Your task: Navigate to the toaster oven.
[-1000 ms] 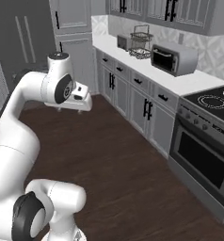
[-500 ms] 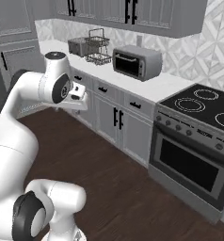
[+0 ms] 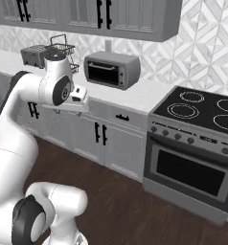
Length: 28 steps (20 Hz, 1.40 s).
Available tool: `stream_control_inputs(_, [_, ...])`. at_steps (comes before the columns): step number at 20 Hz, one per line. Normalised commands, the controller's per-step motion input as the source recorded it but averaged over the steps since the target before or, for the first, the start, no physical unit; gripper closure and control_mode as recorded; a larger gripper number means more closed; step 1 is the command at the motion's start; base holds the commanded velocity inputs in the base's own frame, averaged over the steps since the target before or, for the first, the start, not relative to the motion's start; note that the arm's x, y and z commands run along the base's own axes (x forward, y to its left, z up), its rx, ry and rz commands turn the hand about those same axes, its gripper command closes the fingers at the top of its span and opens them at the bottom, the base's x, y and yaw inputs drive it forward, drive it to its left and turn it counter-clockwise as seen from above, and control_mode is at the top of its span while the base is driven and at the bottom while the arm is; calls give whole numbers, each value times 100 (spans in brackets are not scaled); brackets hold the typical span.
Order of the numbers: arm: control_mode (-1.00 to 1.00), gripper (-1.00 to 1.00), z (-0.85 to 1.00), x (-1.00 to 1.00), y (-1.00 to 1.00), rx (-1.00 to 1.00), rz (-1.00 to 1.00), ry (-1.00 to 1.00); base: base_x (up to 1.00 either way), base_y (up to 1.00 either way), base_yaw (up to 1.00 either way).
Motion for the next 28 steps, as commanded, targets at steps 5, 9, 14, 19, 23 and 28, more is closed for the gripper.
stream_control_inputs(5, [100, -100, 0, 0, 0, 0, 0, 0, 100, 85, -47])
stream_control_inputs(9, [100, -100, 0, 0, 0, 0, 0, 0, 100, 69, -43])
stream_control_inputs(14, [100, -100, 0, 0, 0, 0, 0, 0, 100, 76, -41])
stream_control_inputs(19, [100, -100, 0, 0, 0, 0, 0, 0, 95, 45, -12])
stream_control_inputs(23, [100, -100, 0, 0, 0, 0, 0, 0, 93, 8, 11])
stream_control_inputs(28, [100, -100, 0, 0, 0, 0, 0, 0, 43, 38, 4])
